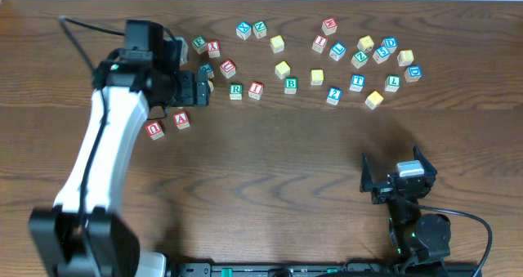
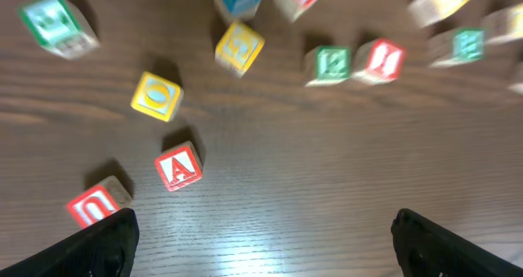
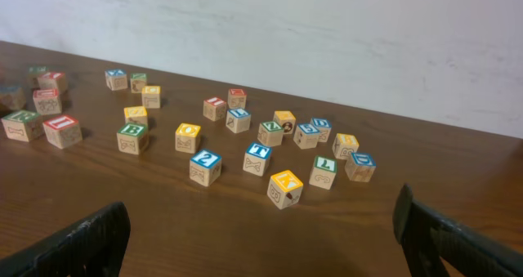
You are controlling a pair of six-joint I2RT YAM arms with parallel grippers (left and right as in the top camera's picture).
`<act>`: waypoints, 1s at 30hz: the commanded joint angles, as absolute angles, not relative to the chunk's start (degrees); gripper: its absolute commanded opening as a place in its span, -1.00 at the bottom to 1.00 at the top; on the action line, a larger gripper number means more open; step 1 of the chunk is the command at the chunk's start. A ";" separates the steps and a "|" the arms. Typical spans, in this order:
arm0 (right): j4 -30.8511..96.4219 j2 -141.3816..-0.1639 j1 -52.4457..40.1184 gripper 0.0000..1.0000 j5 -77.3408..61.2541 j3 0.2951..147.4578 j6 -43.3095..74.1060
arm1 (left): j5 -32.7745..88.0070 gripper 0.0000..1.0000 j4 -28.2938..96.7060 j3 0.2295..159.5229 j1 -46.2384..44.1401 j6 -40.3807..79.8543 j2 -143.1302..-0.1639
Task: Spell out ROBOT
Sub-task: 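Move the left gripper forward over the green R block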
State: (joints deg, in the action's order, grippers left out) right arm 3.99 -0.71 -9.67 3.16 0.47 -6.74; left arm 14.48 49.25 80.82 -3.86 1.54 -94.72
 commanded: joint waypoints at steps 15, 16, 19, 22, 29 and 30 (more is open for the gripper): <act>4.10 -0.34 -9.04 0.98 2.87 0.32 -7.35 | 1.93 0.96 52.31 93.25 -13.23 -0.32 -104.88; 4.10 -0.34 -9.04 0.99 2.87 0.32 -7.35 | 0.56 0.95 52.31 93.25 -13.45 0.56 -104.92; 4.10 -0.34 -9.04 0.98 2.87 0.32 -7.35 | -2.52 0.95 52.29 93.25 -13.76 2.52 -105.45; 4.10 -0.34 -9.04 0.98 2.87 0.32 -7.35 | -2.63 0.95 52.10 93.25 -13.76 3.88 -106.28; 4.10 -0.34 -9.04 0.99 2.87 0.32 -7.35 | -2.63 0.95 50.48 93.30 -14.09 6.02 -110.13; 4.10 -0.34 -9.04 0.99 2.87 0.32 -7.35 | -2.61 0.95 50.30 93.32 -14.26 6.37 -110.54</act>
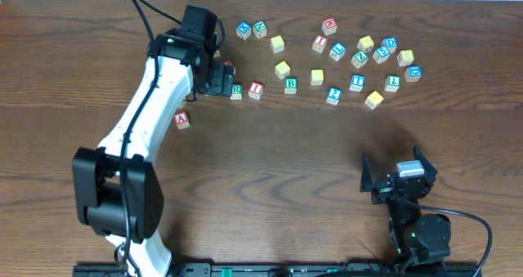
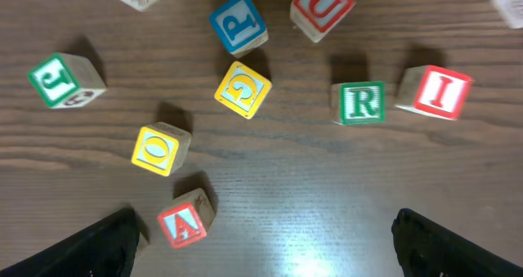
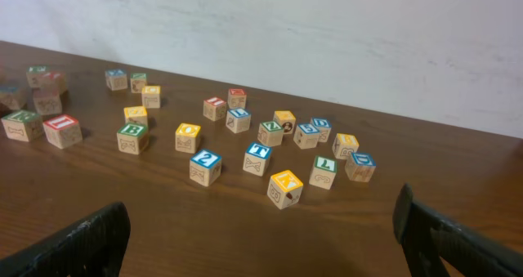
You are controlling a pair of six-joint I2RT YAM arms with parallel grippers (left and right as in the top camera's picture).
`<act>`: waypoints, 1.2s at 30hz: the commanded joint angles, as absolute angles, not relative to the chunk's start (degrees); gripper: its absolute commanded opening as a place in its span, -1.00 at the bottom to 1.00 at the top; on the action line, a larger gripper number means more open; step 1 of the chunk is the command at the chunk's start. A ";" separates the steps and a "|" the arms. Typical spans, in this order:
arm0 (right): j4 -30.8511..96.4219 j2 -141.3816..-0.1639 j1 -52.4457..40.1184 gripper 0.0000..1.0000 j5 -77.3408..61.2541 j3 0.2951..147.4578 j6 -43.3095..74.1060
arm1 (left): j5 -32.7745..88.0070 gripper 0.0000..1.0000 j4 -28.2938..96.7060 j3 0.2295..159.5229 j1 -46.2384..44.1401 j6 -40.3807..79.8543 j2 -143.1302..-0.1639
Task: Spell out ROBOT
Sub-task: 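Move the left gripper forward over the green R block, then lower the left gripper and close it on the green R block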
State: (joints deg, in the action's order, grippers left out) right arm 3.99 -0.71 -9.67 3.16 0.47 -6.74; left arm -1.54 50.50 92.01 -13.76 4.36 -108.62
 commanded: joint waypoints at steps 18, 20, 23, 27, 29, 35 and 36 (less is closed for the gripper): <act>4.10 -0.34 -9.04 0.99 2.87 0.32 -7.35 | -1.96 0.94 45.95 93.36 -18.09 10.66 -112.81; 4.10 -0.34 -9.04 0.98 2.87 0.32 -7.35 | -1.89 0.94 45.98 93.36 -18.11 10.90 -113.56; 4.10 -0.34 -9.04 0.99 2.87 0.32 -7.38 | -0.47 0.93 45.74 93.36 -18.09 10.87 -115.26; 4.10 -0.34 -9.04 0.99 2.87 0.32 -7.35 | 0.93 0.91 44.82 93.36 -18.11 10.98 -117.95; 4.10 -0.34 -9.04 0.99 2.87 0.30 -7.35 | 1.08 0.79 44.47 93.36 -18.11 11.29 -118.78; 4.10 -0.34 -9.04 0.99 2.87 0.32 -7.35 | 1.06 0.62 43.24 93.36 -18.76 11.27 -119.59; 4.10 -0.34 -9.04 0.99 2.87 0.32 -7.35 | 1.06 0.63 42.92 93.36 -18.92 11.27 -119.59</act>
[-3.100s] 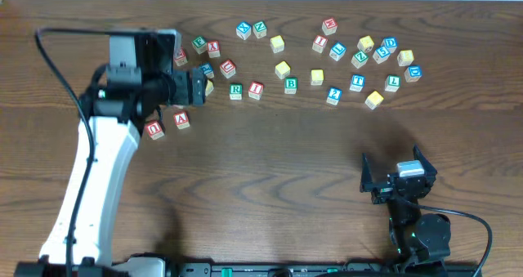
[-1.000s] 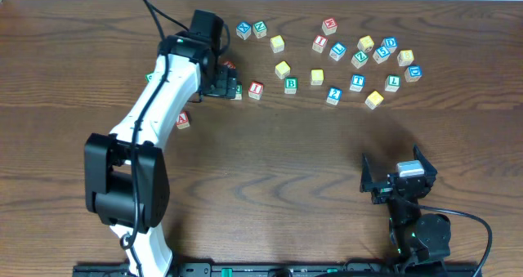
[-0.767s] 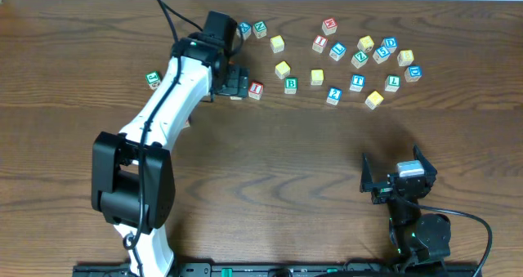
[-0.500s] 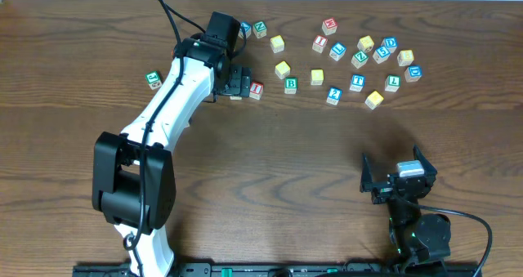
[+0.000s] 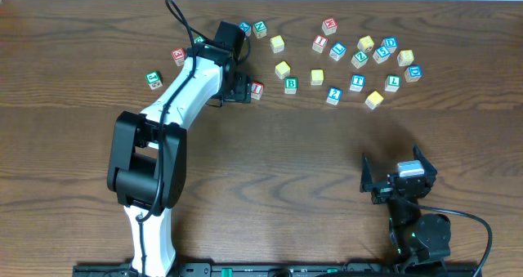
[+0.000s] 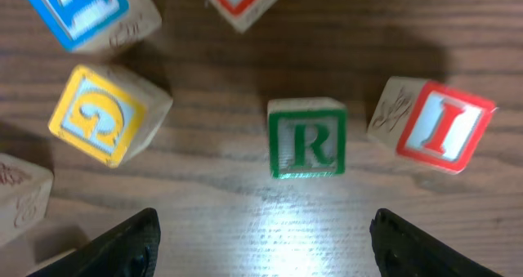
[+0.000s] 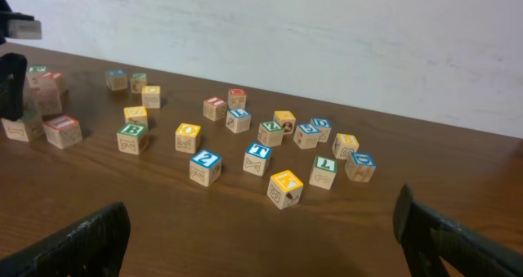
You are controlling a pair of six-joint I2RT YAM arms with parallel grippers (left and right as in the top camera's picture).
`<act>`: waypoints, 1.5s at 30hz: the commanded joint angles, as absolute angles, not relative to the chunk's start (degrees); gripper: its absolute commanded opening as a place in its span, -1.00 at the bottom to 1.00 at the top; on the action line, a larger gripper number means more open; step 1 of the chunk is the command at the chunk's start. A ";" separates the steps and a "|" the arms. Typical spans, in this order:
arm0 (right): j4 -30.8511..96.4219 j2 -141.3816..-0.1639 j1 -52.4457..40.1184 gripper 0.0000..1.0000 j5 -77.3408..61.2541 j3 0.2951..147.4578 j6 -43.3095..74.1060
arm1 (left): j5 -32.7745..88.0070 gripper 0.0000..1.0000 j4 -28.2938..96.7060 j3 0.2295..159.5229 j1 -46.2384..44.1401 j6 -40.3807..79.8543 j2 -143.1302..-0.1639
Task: Spell out ROBOT
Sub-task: 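Lower the left gripper and close it on the green R block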
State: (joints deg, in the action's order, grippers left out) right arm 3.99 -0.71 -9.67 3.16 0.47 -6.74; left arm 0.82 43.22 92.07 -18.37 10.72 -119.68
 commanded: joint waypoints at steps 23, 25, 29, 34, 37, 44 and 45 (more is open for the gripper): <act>4.10 -0.34 -9.04 0.99 2.87 0.32 -7.35 | 0.36 0.64 38.83 93.36 -20.34 12.62 -119.61; 4.10 -0.34 -9.04 0.98 2.87 0.32 -7.35 | 0.38 0.63 38.70 93.36 -19.92 12.62 -119.61; 4.10 -0.34 -9.04 0.99 2.85 0.32 -7.35 | 0.38 0.63 38.65 93.36 -19.29 12.82 -119.61; 4.10 -0.34 -9.04 0.99 2.87 0.32 -7.35 | 0.38 0.55 38.44 93.36 -19.31 12.95 -119.98; 4.10 -0.34 -9.04 0.98 2.87 0.32 -7.35 | 0.40 0.50 38.35 93.36 -19.31 13.04 -120.84; 4.10 -0.34 -9.04 0.99 2.87 0.32 -7.35 | 0.40 0.45 38.44 93.36 -19.31 13.04 -124.09; 4.10 -0.34 -9.04 0.99 2.87 0.32 -7.35 | 0.43 0.43 38.44 93.36 -19.31 13.06 -124.36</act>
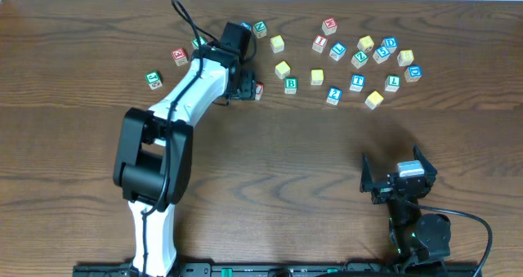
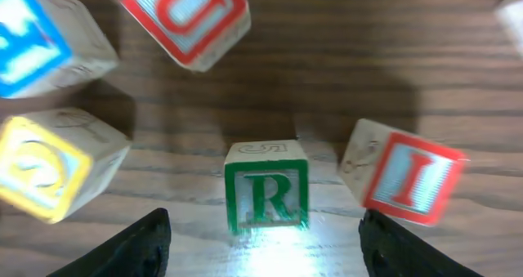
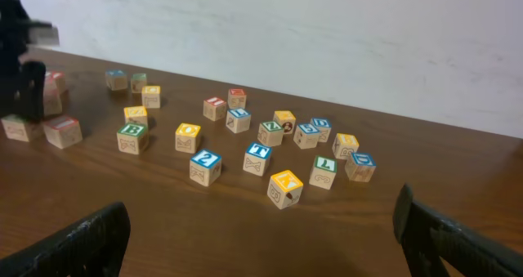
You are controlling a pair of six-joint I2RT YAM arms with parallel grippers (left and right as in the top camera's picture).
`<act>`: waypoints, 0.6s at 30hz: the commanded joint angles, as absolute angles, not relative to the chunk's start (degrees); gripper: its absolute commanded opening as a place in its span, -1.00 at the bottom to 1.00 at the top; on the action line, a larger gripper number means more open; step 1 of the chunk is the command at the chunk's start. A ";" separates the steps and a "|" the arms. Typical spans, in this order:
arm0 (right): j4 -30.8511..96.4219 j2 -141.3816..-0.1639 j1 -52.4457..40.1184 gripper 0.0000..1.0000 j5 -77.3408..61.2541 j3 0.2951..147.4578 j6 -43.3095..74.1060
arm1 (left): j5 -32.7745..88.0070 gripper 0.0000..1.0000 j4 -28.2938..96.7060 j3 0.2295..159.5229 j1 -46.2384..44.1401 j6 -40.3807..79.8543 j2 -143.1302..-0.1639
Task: Spell out ROBOT
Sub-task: 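Lower the left gripper and close it on the green R block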
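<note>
The green R block (image 2: 266, 187) stands upright on the table, level with the tips of my left gripper (image 2: 261, 252), which is open with one finger (image 2: 122, 248) on each side of it and clear of it. In the overhead view the left gripper (image 1: 243, 86) covers the R block. A green B block (image 1: 291, 84), a yellow O block (image 3: 187, 136) and a blue T block (image 1: 357, 82) lie further right. My right gripper (image 1: 398, 179) stays open and empty near the front edge, far from the blocks.
Close round the R block lie a red I block (image 2: 404, 175), a red U block (image 2: 186, 20), a yellow block (image 2: 49, 167) and a blue block (image 2: 37, 32). Several more blocks (image 1: 376, 52) lie at the back right. A green J block (image 1: 153, 79) sits far left.
My left gripper has come closer to the R block, which now sits lower in the wrist view, down between the open fingers. The right arm has not moved.
My left gripper was open over the left-hand blocks near the red A. Then it stood further right with the R block in view, then directly above R. Now its open fingers flank R. The right gripper has rested open throughout.
</note>
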State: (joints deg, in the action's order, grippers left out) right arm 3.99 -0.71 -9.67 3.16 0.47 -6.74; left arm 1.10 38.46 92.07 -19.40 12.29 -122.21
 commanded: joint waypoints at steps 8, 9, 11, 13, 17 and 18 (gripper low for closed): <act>4.10 -0.34 -9.04 0.98 2.87 0.30 -7.35 | 0.43 0.41 37.54 93.36 -19.31 13.26 -124.66; 4.10 -0.34 -9.04 0.98 2.87 0.32 -7.35 | 0.40 0.40 37.56 93.36 -19.31 13.26 -124.66; 4.10 -0.34 -9.04 0.99 2.87 0.30 -7.35 | 0.40 0.41 37.54 93.36 -19.31 13.26 -124.66; 4.10 -0.34 -9.04 0.98 2.87 0.32 -7.35 | 0.43 0.41 37.45 93.36 -19.31 13.26 -124.66; 4.10 -0.34 -9.04 0.98 2.87 0.32 -7.35 | 0.40 0.36 37.19 93.36 -19.31 13.26 -124.66; 4.10 -0.34 -9.04 0.98 2.87 0.32 -7.35 | 0.43 0.32 37.17 93.36 -19.31 13.26 -124.66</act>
